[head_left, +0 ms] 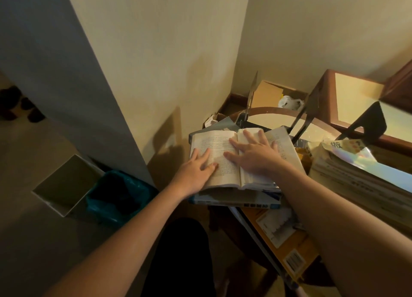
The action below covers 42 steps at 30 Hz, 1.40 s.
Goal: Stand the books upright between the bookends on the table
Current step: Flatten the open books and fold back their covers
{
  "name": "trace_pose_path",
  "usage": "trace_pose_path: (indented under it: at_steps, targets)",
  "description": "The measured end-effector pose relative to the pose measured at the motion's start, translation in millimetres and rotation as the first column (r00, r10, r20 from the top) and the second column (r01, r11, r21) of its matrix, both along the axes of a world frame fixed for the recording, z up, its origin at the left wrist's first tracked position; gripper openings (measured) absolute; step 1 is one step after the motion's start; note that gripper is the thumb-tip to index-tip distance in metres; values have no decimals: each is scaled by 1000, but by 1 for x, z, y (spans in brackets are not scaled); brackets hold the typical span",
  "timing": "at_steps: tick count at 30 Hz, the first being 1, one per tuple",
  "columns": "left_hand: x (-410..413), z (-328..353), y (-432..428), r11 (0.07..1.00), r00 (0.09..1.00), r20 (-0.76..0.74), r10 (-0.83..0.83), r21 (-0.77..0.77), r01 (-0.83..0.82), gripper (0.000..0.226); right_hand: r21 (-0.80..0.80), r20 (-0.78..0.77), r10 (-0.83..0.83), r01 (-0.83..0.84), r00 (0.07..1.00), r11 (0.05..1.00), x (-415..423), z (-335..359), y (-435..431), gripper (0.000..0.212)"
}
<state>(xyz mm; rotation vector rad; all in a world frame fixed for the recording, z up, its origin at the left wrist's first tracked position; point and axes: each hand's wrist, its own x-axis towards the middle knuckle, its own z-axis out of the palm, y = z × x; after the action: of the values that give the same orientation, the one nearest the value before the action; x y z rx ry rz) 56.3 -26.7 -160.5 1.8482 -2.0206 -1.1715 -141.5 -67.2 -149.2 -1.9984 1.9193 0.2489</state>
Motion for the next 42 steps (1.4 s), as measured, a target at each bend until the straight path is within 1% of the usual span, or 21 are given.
trace_pose_path:
  at_steps: [3, 6, 9, 12, 16, 22, 25, 28, 31, 33, 35, 37, 39, 42]
  targets:
    - [4, -2, 23, 998, 991, -118, 61, 11, -61, 61, -1, 7, 8, -8, 1000, 1000, 0, 2, 1, 70]
    - [9, -3, 26, 991, 975, -183, 126, -23, -133, 60, -4, 8, 7, -7, 1000, 1000, -1, 1, 0, 71]
    - [10, 1, 15, 980, 955, -221, 196, 0, -200, 60, -5, 11, -3, 3, 1000, 1000, 0, 1, 0, 71]
    - [12, 8, 0, 976, 951, -223, 216, 33, -214, 66, 8, 15, -3, 3, 1000, 1000, 1, 4, 3, 70]
    - [21, 4, -18, 964, 901, -349, 258, 155, -216, 81, 5, 3, -1, 1, 1000, 1000, 1, 6, 4, 70]
    - [25, 1, -23, 953, 827, -488, 279, 243, -178, 75, 3, 1, -26, 26, 1000, 1000, 5, 11, 17, 68]
    - [27, -1, -20, 941, 802, -513, 306, 293, -171, 75, -21, 47, -75, 76, 996, 997, 8, 14, 31, 69]
    - [29, 2, -15, 942, 785, -548, 289, 308, -131, 76, -77, 123, -117, 127, 986, 989, 9, 20, 48, 76]
    - [27, 8, -13, 947, 781, -563, 269, 300, -110, 80, -122, 242, -228, 263, 943, 957, 7, 26, 60, 90]
    - [25, 14, -12, 956, 789, -564, 244, 277, -97, 84, -142, 284, -284, 333, 916, 932, 8, 32, 67, 94]
    - [24, 19, -11, 963, 787, -577, 217, 260, -75, 85, -172, 350, -307, 383, 885, 907, 8, 43, 73, 84]
    - [23, 24, -11, 966, 767, -607, 210, 247, -70, 83, -177, 459, -335, 454, 823, 873, 8, 56, 74, 65]
    - [21, 27, -12, 967, 747, -629, 215, 244, -73, 79, -170, 506, -362, 502, 783, 848, 8, 70, 72, 58]
    - [17, 31, -12, 965, 730, -642, 232, 249, -88, 72, -162, 511, -335, 471, 792, 867, 12, 85, 68, 45]
